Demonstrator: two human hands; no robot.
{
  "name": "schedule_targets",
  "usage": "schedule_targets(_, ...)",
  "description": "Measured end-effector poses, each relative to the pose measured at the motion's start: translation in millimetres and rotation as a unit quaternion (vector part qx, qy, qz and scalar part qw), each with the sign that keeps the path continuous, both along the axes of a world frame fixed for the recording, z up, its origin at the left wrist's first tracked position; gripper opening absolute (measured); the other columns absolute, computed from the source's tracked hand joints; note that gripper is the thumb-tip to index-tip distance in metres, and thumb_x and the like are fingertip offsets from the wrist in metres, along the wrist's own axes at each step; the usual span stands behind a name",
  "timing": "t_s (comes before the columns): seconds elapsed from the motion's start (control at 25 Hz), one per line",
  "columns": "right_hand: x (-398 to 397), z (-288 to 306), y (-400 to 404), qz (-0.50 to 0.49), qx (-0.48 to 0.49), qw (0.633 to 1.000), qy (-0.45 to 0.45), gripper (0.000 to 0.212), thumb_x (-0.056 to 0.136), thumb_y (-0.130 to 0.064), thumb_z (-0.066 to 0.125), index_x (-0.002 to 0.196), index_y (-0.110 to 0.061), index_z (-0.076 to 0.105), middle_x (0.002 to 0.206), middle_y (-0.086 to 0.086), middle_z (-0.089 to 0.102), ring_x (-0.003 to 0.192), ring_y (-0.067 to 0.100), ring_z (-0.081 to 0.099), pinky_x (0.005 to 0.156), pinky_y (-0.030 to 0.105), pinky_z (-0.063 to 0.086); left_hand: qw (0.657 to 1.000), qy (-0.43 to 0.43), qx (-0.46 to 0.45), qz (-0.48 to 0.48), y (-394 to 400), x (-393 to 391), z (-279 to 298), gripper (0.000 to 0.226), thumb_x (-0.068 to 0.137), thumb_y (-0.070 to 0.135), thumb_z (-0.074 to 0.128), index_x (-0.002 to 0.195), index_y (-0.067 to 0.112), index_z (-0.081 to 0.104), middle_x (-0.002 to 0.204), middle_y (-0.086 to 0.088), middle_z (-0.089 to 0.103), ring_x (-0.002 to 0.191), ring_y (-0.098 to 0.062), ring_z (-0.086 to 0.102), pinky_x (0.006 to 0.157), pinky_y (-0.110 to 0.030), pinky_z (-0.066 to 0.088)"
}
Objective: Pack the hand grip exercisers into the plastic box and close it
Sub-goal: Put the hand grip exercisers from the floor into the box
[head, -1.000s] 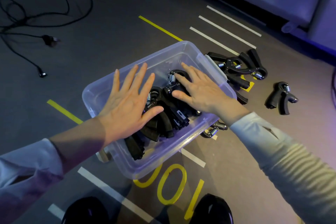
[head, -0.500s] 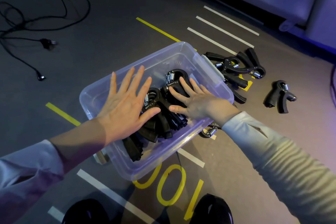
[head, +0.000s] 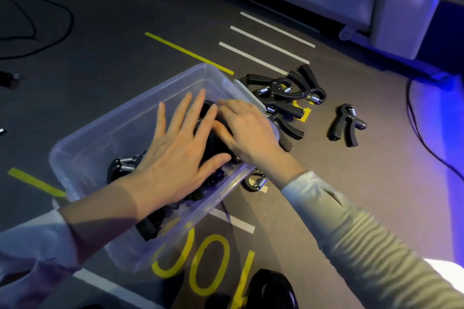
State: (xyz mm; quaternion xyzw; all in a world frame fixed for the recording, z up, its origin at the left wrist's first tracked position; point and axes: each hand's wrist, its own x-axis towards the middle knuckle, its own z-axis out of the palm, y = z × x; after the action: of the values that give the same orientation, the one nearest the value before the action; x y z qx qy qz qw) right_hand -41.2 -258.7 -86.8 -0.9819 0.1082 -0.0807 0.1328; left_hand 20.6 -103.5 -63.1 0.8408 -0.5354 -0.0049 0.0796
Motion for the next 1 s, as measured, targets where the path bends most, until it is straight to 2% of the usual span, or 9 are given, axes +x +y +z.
schedule_targets(0.08,-24.2,-4.1,-17.5,-0.044,-0.007,0.989,-0.143,0.051,0.093,-0.040,0.036,0.129,-0.009,0.054,0.137,0.009,0.050,0.126,0.025,0.046,0.104,0.036,0.033,1.000,0.010,-0.013,-0.019,-19.9,-11.8,-1.8,0.082,0.086,0.064,0.017,0.144,0.007,0.023,0.154,-0.018,0.012,0.141,-0.034,0.012,0.107,-0.055,0.005)
schedule_targets(0.2,-66.3,-24.0,-64.5,-0.192,0.029,0.961,-0.198,0.056,0.094,-0.037,0.036,0.138,-0.002,0.042,0.145,0.016,0.038,0.134,0.027,0.034,0.111,0.032,0.022,0.998,0.036,-0.012,-0.053,-49.5,-33.5,-10.0,0.086,0.084,0.067,0.019,0.145,0.007,0.021,0.155,-0.015,0.008,0.141,-0.033,0.011,0.107,-0.057,0.007)
schedule_targets(0.36,-118.3,-71.5,-141.5,-0.375,0.023,0.927,-0.018,0.076,0.091,-0.053,0.018,0.147,-0.003,0.021,0.155,0.022,0.013,0.143,0.035,0.011,0.118,0.041,0.009,0.994,0.078,0.011,-0.069,-80.6,-53.9,-26.5,0.092,0.080,0.072,0.018,0.148,0.013,0.003,0.155,-0.004,-0.014,0.142,-0.027,-0.010,0.109,-0.052,-0.003)
schedule_targets(0.52,-140.4,-108.7,-182.7,-0.411,0.071,0.899,0.134,0.070,0.095,-0.057,0.021,0.151,-0.017,0.009,0.158,0.017,-0.004,0.145,0.034,-0.003,0.116,0.044,0.004,0.995,0.079,0.022,-0.058,-100.7,-55.7,-35.7,0.090,0.079,0.073,0.010,0.148,0.016,-0.003,0.154,-0.003,-0.019,0.140,-0.022,-0.021,0.108,-0.049,-0.011)
schedule_targets(0.64,-142.5,-128.6,-198.6,-0.416,0.148,0.873,0.206,0.065,0.093,-0.060,0.018,0.150,-0.029,0.010,0.158,0.013,-0.007,0.146,0.032,-0.006,0.118,0.044,0.005,0.993,0.101,0.018,-0.058,-114.1,-58.2,-36.7,0.087,0.079,0.071,0.010,0.148,0.019,-0.005,0.154,-0.002,-0.021,0.138,-0.019,-0.026,0.108,-0.047,-0.015)
schedule_targets(0.76,-140.1,-134.2,-209.8,-0.428,0.201,0.853,0.223,0.072,0.088,-0.069,0.016,0.149,-0.031,0.016,0.159,0.012,-0.008,0.146,0.032,-0.004,0.118,0.043,0.004,0.993,0.104,0.001,-0.058,-119.7,-59.8,-40.2,0.085,0.082,0.068,0.018,0.148,0.018,0.004,0.156,-0.003,-0.013,0.141,-0.021,-0.019,0.109,-0.049,-0.009)
schedule_targets(0.84,-136.1,-131.0,-214.0,-0.440,0.239,0.842,0.201,0.081,0.085,-0.073,0.017,0.149,-0.023,0.023,0.158,0.014,0.002,0.145,0.033,0.001,0.117,0.041,0.003,0.994,0.096,-0.006,-0.059,-119.2,-60.4,-43.3,0.084,0.083,0.067,0.021,0.148,0.015,0.010,0.157,-0.005,-0.005,0.142,-0.024,-0.011,0.109,-0.051,-0.005)
schedule_targets(0.92,-133.8,-129.1,-214.4,-0.451,0.268,0.837,0.157,0.068,0.092,-0.060,0.026,0.141,-0.014,0.036,0.152,0.016,0.021,0.139,0.035,0.017,0.113,0.040,0.013,0.994,0.091,-0.012,-0.061,-118.8,-60.9,-44.5,0.083,0.084,0.066,0.022,0.148,0.014,0.013,0.157,-0.007,0.000,0.143,-0.026,-0.006,0.109,-0.052,-0.001)
schedule_targets(1.0,-131.6,-124.5,-210.1,-0.459,0.294,0.830,0.120,0.045,0.098,-0.045,0.031,0.128,-0.014,0.046,0.144,0.017,0.030,0.126,0.035,0.029,0.104,0.039,0.025,0.994,0.091,-0.013,-0.060,-119.2,-61.6,-43.3,0.082,0.085,0.065,0.022,0.147,0.013,0.014,0.157,-0.008,0.002,0.143,-0.026,-0.006,0.109,-0.051,-0.001)
